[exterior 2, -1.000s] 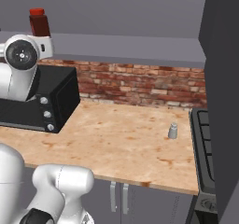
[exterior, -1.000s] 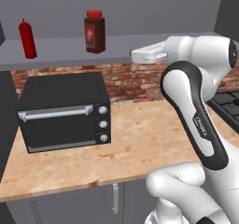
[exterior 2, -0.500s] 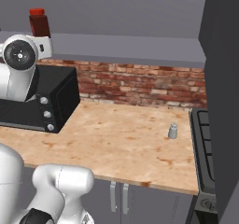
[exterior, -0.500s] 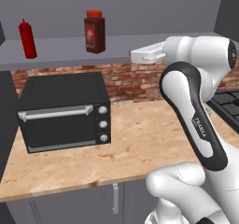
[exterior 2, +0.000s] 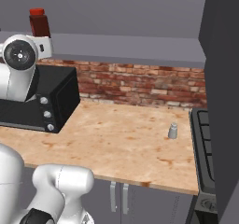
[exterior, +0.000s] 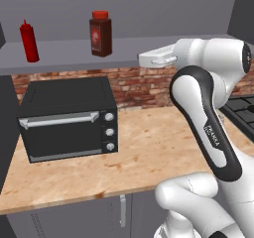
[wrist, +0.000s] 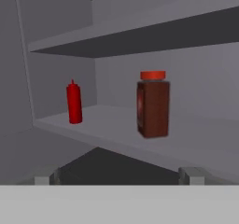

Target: Collect the paprika, ketchup, and shaker from the cabinet and place them next to the stove.

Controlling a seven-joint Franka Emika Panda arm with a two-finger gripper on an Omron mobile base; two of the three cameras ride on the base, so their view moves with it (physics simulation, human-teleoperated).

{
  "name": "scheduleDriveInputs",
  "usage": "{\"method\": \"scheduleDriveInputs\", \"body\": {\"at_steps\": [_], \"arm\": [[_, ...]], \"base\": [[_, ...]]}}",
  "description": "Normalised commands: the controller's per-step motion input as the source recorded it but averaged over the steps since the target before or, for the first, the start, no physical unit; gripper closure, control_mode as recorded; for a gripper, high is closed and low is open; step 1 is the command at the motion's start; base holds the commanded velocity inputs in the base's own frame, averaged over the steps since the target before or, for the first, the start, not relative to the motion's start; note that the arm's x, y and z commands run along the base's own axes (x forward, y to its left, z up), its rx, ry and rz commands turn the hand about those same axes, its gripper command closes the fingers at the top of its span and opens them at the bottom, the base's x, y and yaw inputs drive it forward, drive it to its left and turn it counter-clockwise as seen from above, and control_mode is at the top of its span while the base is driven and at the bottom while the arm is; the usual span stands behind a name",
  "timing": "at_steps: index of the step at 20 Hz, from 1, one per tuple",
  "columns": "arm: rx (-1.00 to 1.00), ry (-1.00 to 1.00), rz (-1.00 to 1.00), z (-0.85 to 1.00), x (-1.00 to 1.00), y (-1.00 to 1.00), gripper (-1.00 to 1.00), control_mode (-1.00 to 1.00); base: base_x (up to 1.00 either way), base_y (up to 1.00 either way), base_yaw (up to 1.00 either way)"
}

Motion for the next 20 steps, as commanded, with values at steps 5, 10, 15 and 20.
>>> {"method": "scheduleDriveInputs", "body": {"at_steps": [5,10,15,20], "arm": [[0.0,0.0,-0.04,0.0,0.08,0.0,-1.0,-1.0],[0.0,0.0,-0.07,0.0,0.3,0.0,-1.0,-1.0],[0.0,0.0,-0.04,0.01,0.34,0.0,-1.0,-1.0],[0.0,0.03,-0.02,0.02,0.47,0.0,-1.0,-1.0]], "base": [[0.0,0.0,0.0],[0.0,0.0,0.0],[0.0,0.0,0.0],[0.0,0.0,0.0]]}}
